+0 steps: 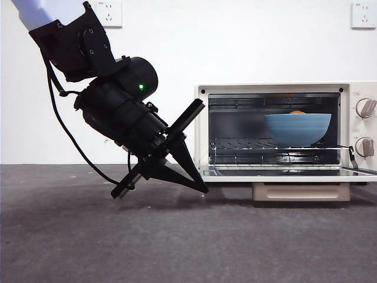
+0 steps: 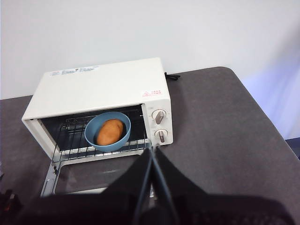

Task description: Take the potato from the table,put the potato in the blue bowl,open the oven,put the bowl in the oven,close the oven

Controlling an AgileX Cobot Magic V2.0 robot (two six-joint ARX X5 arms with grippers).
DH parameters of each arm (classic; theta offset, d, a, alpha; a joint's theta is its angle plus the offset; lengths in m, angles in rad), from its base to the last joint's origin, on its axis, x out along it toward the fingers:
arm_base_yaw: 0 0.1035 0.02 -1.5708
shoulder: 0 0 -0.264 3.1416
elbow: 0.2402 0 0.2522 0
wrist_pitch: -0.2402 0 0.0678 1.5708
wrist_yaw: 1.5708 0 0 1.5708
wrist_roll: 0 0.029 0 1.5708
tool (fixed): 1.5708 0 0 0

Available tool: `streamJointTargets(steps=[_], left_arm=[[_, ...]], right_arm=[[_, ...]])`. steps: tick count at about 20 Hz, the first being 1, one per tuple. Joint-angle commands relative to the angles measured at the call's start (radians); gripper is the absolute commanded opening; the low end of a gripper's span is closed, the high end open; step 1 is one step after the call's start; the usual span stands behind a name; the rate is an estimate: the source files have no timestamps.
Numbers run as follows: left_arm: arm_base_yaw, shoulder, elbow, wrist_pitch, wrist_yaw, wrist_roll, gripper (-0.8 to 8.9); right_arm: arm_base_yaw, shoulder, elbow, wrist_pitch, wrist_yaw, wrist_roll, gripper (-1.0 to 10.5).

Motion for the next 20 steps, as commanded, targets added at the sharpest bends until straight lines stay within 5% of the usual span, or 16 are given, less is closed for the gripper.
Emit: streamJointTargets(steps=[1, 9, 20], left_arm=[[0.002, 0.021, -0.001, 0.021, -0.003, -0.032, -0.06], [0.005, 0.028, -0.001, -0.003, -0.010, -0.021, -0.06], [0.019, 0.058, -0.001, 0.104, 0.012, -0.122, -0.06]], right_arm=[[0.002, -0.002, 0.000, 0.002, 0.000, -0.003, -0.1], [0.002, -0.002, 0.000, -0.015, 0.000, -0.002, -0.1], [0.002, -0.002, 0.000, -0.022, -0.001, 0.011, -0.1]])
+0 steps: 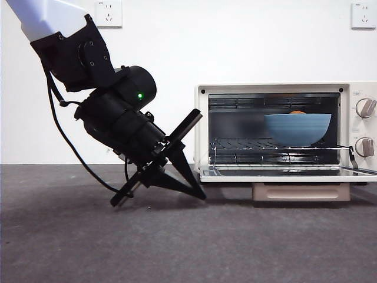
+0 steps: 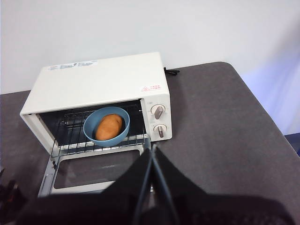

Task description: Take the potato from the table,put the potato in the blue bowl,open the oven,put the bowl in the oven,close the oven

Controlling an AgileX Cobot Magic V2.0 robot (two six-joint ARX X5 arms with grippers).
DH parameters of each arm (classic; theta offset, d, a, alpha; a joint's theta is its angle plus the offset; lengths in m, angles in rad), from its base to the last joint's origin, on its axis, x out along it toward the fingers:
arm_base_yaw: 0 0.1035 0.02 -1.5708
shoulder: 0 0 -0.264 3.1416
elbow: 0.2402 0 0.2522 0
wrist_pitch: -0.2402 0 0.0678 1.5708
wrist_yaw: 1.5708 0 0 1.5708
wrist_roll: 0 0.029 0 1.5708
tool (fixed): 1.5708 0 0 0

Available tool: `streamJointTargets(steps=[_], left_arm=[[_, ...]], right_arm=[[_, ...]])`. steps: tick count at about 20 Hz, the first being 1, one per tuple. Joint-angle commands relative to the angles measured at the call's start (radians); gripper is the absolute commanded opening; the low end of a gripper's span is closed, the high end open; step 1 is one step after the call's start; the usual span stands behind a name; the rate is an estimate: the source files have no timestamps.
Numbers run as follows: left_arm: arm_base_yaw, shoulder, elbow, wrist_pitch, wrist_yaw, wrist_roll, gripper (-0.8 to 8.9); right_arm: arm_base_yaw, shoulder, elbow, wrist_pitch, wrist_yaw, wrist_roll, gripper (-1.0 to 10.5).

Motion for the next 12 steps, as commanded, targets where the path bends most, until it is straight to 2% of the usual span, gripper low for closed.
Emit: streamJointTargets(steps=[1, 6, 12], left_arm=[[0.004, 0.018, -0.001, 0.050, 0.027, -0.055, -0.06], [0.000, 0.018, -0.001, 0.079, 0.082, -0.070, -0.06], [0.002, 0.018, -0.001, 0.088, 0.082, -0.071, -0.06]], right_arm=[[0.002, -0.002, 0.000, -0.004, -0.001, 0.011, -0.1], [0.002, -0.002, 0.000, -0.019, -0.001, 0.015, -0.1], [0.002, -0.002, 0.000, -0.019, -0.001, 0.015, -0.1]])
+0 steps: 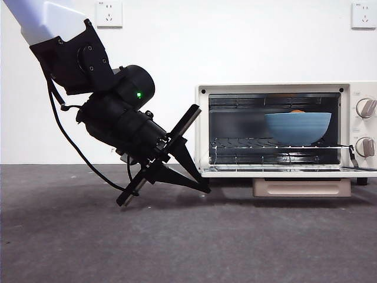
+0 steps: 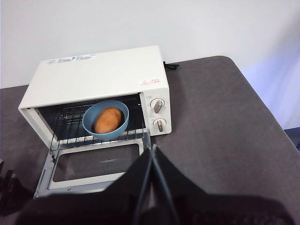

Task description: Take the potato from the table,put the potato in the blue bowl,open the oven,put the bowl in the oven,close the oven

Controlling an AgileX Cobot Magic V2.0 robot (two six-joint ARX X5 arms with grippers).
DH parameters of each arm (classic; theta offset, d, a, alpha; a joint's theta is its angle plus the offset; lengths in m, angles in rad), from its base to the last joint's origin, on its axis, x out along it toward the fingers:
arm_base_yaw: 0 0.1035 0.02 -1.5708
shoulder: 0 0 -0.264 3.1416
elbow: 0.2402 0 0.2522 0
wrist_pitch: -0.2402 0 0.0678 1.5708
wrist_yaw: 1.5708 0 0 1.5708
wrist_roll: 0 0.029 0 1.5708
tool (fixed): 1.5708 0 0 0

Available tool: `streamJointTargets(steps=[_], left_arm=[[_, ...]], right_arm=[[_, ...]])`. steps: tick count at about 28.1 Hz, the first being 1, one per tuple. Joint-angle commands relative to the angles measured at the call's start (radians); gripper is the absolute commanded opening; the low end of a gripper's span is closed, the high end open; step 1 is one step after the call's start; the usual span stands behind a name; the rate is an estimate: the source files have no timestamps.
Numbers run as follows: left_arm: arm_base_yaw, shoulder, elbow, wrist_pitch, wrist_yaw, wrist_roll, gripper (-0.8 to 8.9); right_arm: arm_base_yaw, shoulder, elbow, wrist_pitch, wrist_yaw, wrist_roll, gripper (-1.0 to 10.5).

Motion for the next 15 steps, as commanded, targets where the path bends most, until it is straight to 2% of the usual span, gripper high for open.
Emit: streamJointTargets(steps=[1, 6, 15], left_arm=[[-0.001, 0.010, -0.001, 0.046, 0.023, -0.002, -0.06], [0.007, 0.010, 0.005, 0.103, 0.024, -0.046, -0.06], [0.013, 0.010, 0.131, 0.106, 0.025, -0.055, -0.06]], right_arm=[[0.002, -0.002, 0.000, 0.004, -0.001, 0.012, -0.1], [0.002, -0.002, 0.000, 0.003, 0.000, 0.012, -0.1], [0.002, -0.002, 0.000, 0.008, 0.000, 0.012, -0.1]])
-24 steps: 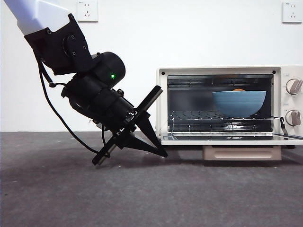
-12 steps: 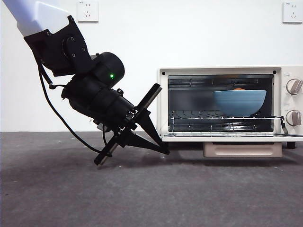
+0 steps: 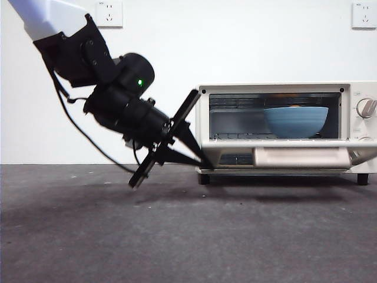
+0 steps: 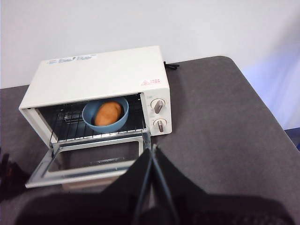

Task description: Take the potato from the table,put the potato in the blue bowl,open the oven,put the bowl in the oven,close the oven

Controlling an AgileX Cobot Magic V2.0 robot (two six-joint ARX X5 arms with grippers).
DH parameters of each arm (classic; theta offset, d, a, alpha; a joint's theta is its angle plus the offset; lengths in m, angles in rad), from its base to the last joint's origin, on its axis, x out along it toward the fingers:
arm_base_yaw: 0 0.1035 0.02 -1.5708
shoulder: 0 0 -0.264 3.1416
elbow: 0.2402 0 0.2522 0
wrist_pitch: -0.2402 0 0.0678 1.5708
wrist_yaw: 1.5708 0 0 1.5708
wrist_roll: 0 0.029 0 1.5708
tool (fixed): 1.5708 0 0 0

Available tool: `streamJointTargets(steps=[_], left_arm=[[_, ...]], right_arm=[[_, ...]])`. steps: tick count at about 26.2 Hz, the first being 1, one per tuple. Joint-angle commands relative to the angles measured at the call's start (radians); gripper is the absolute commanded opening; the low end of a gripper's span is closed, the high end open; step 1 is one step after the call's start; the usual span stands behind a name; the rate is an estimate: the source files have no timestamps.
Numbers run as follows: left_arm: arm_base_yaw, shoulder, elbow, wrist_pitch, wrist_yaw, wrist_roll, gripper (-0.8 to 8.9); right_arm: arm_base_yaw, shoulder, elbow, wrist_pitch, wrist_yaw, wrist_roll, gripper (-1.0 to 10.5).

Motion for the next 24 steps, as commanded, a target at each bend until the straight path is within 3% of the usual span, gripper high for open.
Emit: streamJointTargets(steps=[1, 14, 20, 24], left_arm=[[-0.006, 0.009, 0.072, 0.044, 0.016, -0.002, -0.06], [0.018, 0.009, 0.230, 0.017, -0.061, 0.003, -0.06], [0.032, 0.009, 0.230, -0.032, -0.009, 0.034, -0.06], [0.031, 0.006, 0.230, -0.036, 0.087, 0.076, -0.06]], right_arm=[[0.002, -0.002, 0.000, 0.008, 0.000, 0.011, -0.1], [0.002, 0.000, 0.000, 0.034, 0.001, 0.008, -0.1], [0.002, 0.014, -0.002, 0.042, 0.009, 0.003, -0.1], [0.002, 0.029, -0.002, 0.023, 0.042, -0.012, -0.1]])
